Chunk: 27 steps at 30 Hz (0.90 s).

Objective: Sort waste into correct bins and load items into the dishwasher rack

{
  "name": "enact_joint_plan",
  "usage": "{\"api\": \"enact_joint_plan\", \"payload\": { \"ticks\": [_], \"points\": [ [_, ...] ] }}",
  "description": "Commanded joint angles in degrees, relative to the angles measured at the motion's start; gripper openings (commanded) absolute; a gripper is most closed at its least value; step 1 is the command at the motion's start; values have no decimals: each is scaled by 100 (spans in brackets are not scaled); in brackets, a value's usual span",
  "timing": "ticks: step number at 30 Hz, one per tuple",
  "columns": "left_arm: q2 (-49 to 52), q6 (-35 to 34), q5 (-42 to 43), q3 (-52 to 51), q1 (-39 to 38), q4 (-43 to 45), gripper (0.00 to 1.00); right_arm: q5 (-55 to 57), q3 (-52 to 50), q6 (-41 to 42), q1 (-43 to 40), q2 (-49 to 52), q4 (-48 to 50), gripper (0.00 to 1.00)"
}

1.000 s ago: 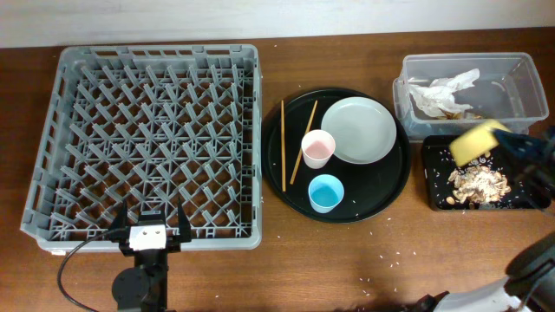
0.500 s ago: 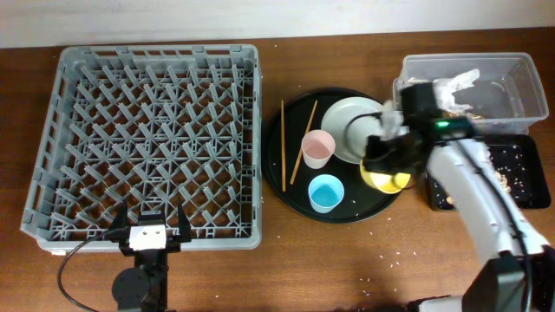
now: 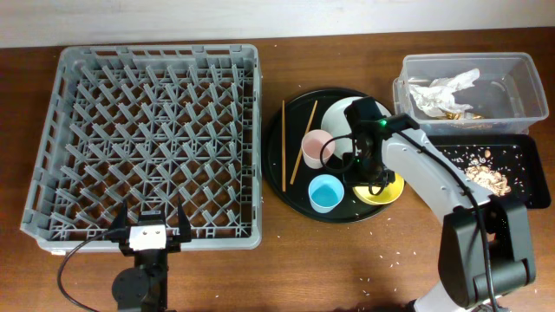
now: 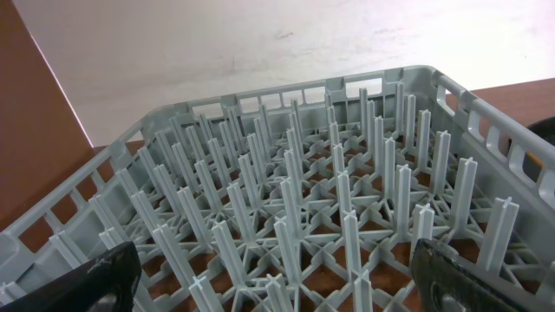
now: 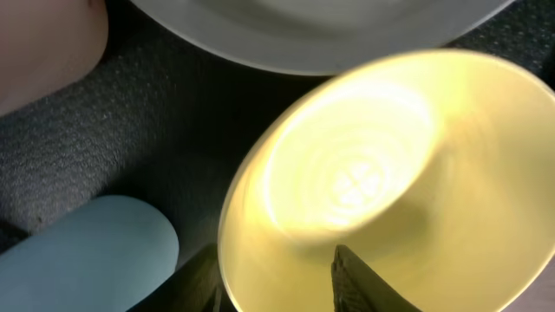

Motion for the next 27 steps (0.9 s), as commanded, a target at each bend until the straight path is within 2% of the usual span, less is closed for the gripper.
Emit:
{"api": "enact_joint_plan", "payload": {
  "ticks": [1,3,6,11,15,20,21,22,23,24,27],
  "points": [
    [-7,70,63,-31,28,2,99,105,846,48,-35,-11,-588,44],
    [-7,70,63,-31,28,4,99,-133,1491,-184,-33,-13,-1119,44],
    [-7,70,63,-31,28,2,99,-931,1963,-474,-26,-13,-1552,50],
    [-7,70,61,-31,28,4,99,-1209,1497,-470,83,-9,-1620,53],
    [-7,70,63,-31,28,4,99,-1200,765,-468,332,0,-1119,53],
    [-7,70,61,-31,28,4,99,-1032,114,-332,369,7,-319,37],
    [-7,72,63,-31,28,2,99,-1029,24,-289,369,7,-210,31],
    [-7,72,61,-31,28,4,99,-1014,-2,-269,369,7,-138,15],
    [-7,70,61,-31,28,4,99,-1014,-2,-264,369,4,-87,7],
    [-7,70,63,-31,28,4,99,-1012,2,-164,367,4,-63,4],
    [-7,68,63,-31,28,4,99,-1038,11,-118,348,0,-28,4]
  ]
}}
